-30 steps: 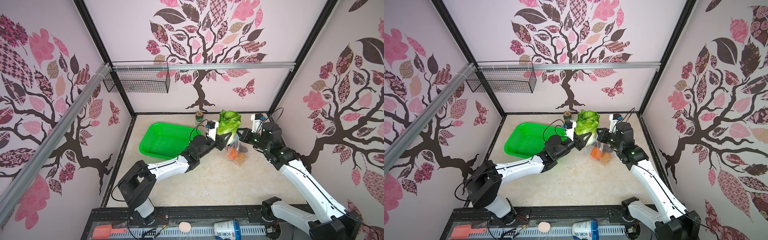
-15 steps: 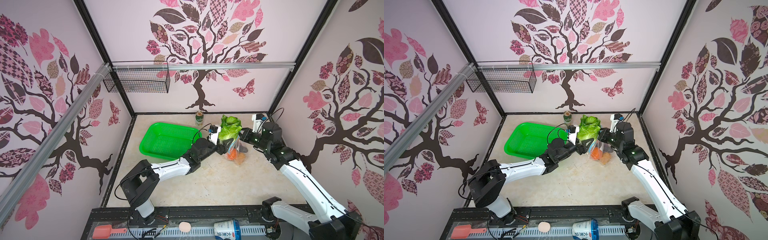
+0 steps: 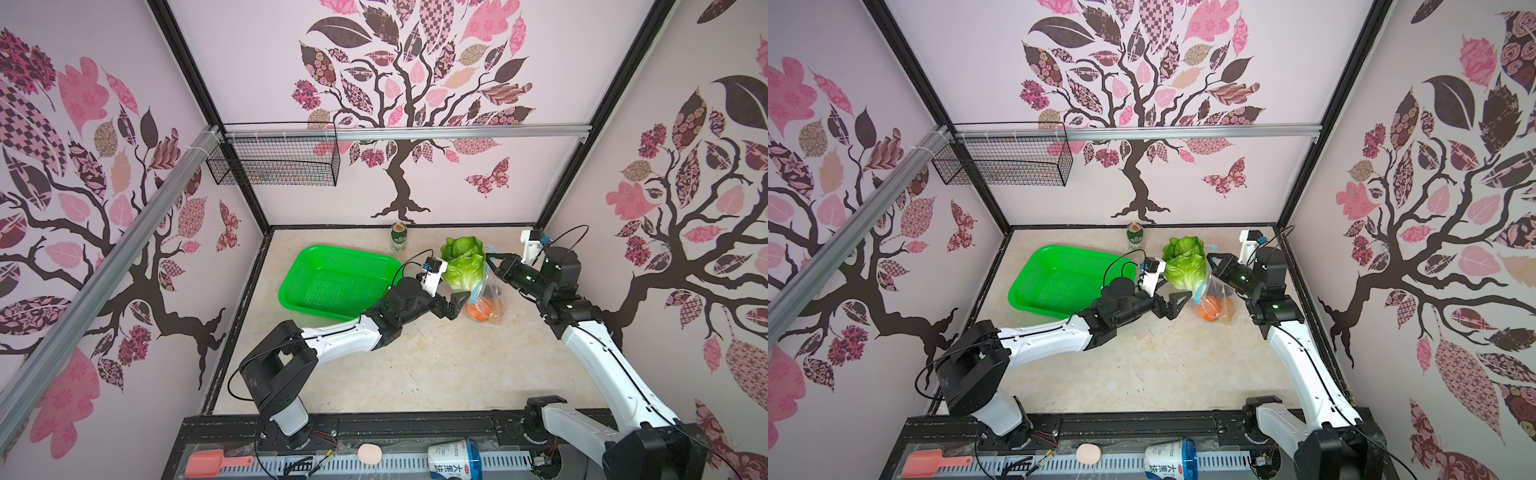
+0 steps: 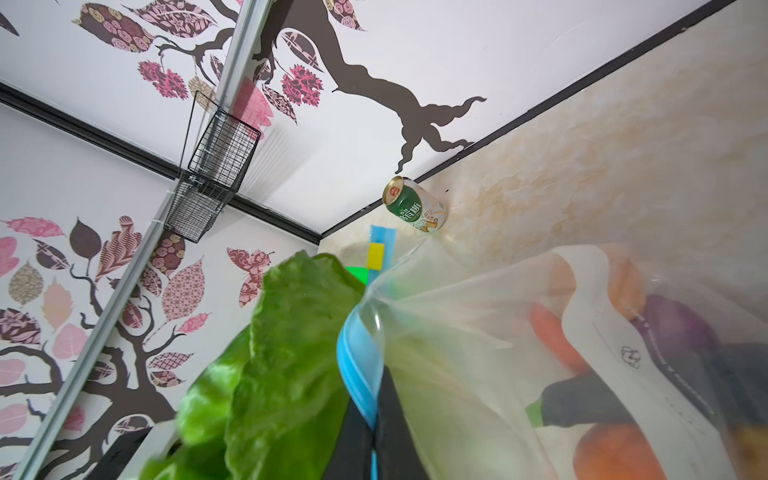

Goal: Place the food in the zip-top bag and seal the zipper
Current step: 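Push the lettuce down into the bag with the left gripper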

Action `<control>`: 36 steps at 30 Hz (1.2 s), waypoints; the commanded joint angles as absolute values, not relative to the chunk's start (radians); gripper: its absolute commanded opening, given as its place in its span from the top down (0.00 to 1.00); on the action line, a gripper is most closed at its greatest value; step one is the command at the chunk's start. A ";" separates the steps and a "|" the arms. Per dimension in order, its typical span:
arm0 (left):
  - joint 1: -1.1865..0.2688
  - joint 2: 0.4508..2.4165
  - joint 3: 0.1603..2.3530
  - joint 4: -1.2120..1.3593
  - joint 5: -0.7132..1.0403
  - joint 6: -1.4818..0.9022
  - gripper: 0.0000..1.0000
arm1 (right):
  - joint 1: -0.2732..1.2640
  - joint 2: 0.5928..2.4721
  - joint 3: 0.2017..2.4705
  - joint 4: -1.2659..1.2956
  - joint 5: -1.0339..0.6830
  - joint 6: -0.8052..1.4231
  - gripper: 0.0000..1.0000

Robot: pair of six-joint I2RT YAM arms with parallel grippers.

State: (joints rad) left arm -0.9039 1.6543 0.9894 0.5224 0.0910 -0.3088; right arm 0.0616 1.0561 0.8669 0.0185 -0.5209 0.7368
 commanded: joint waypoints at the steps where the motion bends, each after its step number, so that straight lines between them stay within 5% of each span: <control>1: -0.908 1.647 1.049 0.489 0.100 -0.292 0.01 | 0.049 1.074 0.873 0.138 -0.644 0.784 1.00; 26: -0.828 1.818 1.249 0.505 0.069 -0.456 0.02 | 0.057 1.086 0.841 0.181 -0.736 0.792 1.00; 36: -0.828 1.865 1.313 0.483 0.124 -0.517 0.31 | 0.072 1.084 0.838 0.179 -0.737 0.770 1.00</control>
State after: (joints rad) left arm -0.8253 1.8530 1.2682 0.4751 0.0990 -0.4946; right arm 0.0589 1.0843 0.8299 0.1432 -0.7109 0.7868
